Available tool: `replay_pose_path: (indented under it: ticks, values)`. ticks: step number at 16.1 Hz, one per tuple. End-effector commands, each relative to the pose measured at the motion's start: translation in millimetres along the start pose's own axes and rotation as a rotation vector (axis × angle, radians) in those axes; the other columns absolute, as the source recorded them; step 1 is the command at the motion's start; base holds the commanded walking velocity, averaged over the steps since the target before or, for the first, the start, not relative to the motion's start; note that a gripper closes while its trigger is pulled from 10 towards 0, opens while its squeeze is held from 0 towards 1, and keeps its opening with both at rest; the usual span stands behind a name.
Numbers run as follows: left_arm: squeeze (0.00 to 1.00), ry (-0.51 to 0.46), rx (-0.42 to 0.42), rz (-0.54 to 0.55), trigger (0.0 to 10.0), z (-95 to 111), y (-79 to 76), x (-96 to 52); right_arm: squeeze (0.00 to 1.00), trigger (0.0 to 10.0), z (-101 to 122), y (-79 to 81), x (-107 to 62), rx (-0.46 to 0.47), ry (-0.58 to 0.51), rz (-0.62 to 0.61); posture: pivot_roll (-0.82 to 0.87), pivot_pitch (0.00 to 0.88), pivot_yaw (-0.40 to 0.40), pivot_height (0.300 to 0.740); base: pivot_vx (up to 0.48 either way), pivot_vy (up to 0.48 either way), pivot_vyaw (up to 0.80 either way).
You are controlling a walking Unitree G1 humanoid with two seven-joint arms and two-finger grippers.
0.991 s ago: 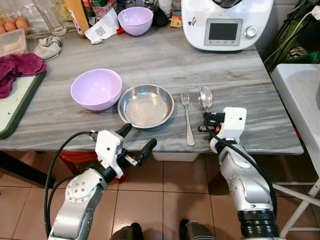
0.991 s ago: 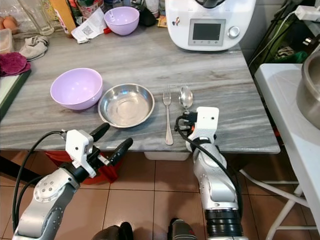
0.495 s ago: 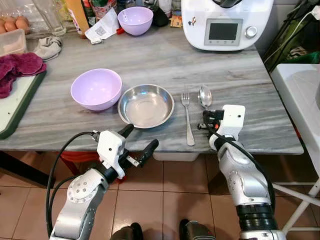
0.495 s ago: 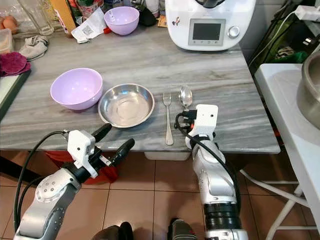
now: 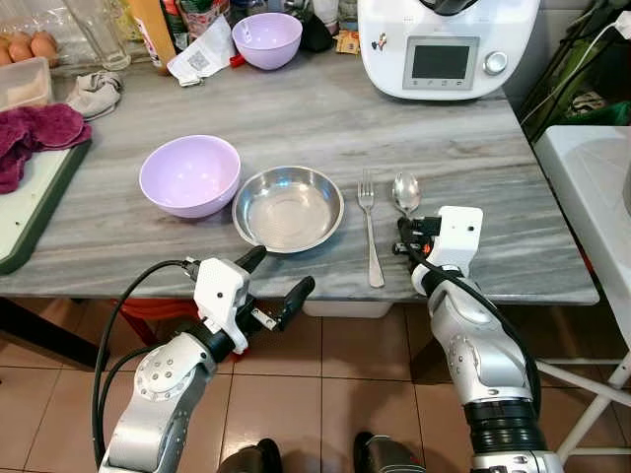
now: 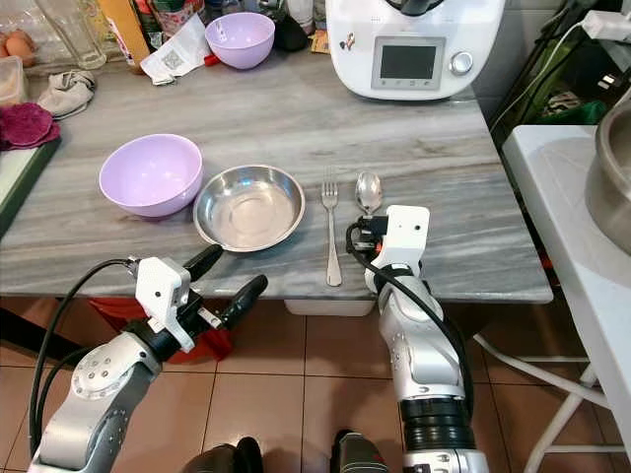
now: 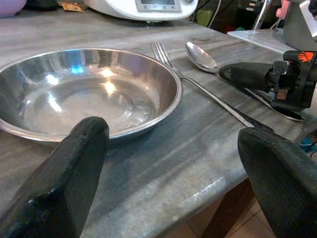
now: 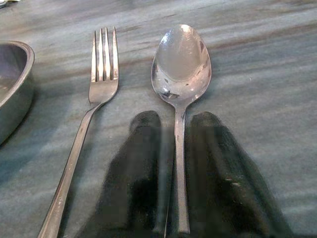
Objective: Setting the table
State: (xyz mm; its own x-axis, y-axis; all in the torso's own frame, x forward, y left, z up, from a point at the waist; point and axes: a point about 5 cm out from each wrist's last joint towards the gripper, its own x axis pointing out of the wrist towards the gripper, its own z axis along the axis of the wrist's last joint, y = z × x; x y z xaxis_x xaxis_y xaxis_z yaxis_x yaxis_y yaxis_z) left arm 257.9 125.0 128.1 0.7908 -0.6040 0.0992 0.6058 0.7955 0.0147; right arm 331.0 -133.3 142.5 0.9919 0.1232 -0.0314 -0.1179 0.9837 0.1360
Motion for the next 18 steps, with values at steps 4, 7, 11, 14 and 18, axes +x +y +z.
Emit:
replay_pose_path:
  ticks: [4,7,11,14,18]
  values:
    - [0.0,0.031,0.016,-0.006,10.0,-3.9,-0.8,-2.7,1.0,10.0,-5.1,-0.8,-0.2,0.006,0.016,0.002,-0.15,0.217,0.026,0.74,0.0,0.0,0.0]
    - [0.0,0.031,0.014,-0.002,10.0,-4.1,-1.3,-2.2,1.0,10.0,-5.0,-3.2,1.3,0.0,0.018,-0.001,-0.15,0.216,0.024,0.74,0.0,0.0,0.0]
    - [0.0,0.032,0.016,0.003,10.0,-4.4,-1.1,-1.2,1.0,10.0,-8.5,-3.4,1.3,0.0,0.033,0.007,-0.15,0.216,0.024,0.74,0.0,0.0,0.0]
    - [0.0,0.034,0.016,0.004,10.0,-4.4,-1.3,-1.2,1.0,10.0,-11.5,1.2,1.2,0.009,0.045,0.045,-0.14,0.219,0.026,0.74,0.0,0.0,0.0]
    - [0.0,0.034,0.016,0.009,10.0,-4.3,-1.1,-1.1,1.0,10.0,-14.6,4.0,-1.6,0.014,0.054,0.062,-0.15,0.22,0.028,0.74,0.0,0.0,0.0]
